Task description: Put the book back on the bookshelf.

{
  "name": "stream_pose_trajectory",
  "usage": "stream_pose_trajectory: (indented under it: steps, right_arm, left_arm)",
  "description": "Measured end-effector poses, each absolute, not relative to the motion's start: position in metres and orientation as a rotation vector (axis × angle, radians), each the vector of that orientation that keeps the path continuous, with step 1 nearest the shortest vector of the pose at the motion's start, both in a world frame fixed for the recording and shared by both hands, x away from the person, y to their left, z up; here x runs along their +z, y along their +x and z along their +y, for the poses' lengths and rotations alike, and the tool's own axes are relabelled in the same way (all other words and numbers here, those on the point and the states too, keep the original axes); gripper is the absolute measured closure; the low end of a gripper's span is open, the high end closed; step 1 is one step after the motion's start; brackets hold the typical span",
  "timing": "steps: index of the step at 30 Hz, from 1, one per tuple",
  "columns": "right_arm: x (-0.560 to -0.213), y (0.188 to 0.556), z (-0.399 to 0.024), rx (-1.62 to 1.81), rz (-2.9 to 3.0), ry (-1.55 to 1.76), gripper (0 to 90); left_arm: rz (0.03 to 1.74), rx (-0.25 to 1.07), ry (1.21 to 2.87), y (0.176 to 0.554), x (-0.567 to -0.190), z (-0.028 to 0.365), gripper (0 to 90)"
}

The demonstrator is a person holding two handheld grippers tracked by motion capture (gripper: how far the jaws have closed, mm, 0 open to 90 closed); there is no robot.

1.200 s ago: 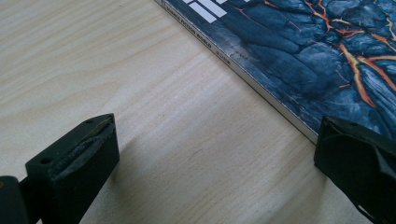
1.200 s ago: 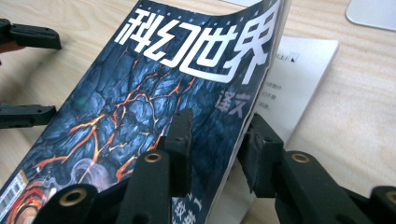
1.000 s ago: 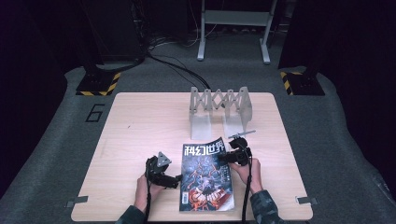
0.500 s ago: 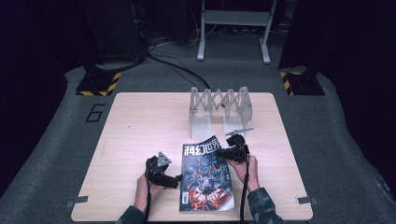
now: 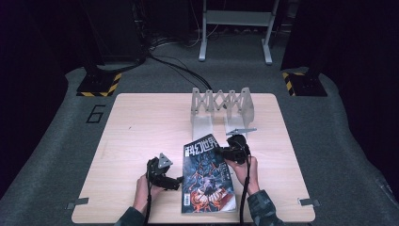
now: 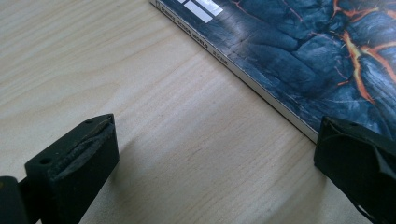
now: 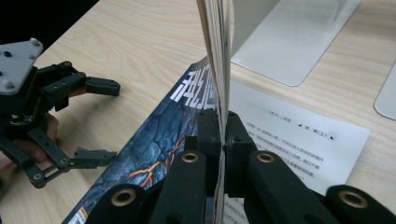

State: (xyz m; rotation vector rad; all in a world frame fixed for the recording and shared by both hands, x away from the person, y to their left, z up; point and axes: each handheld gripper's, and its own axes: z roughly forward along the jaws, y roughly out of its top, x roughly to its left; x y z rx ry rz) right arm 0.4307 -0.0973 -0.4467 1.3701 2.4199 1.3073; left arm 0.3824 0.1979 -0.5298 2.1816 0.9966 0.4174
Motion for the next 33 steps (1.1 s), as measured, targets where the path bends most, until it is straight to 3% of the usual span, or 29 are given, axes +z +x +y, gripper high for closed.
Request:
stream_pose_trajectory:
  steps: [23, 33]
  right_arm:
    - [-0.405, 0.414, -0.09, 1.312, 2.34, 1.205, 88.3]
    - [-0.395, 0.406, -0.087, 1.335, 2.315, 1.165, 88.2]
  left_arm:
    - [1.01, 0.236, 2.047, 0.403, -0.491, 0.201, 0.0]
    - [1.018, 0.155, 2.02, 0.416, -0.491, 0.192, 0.0]
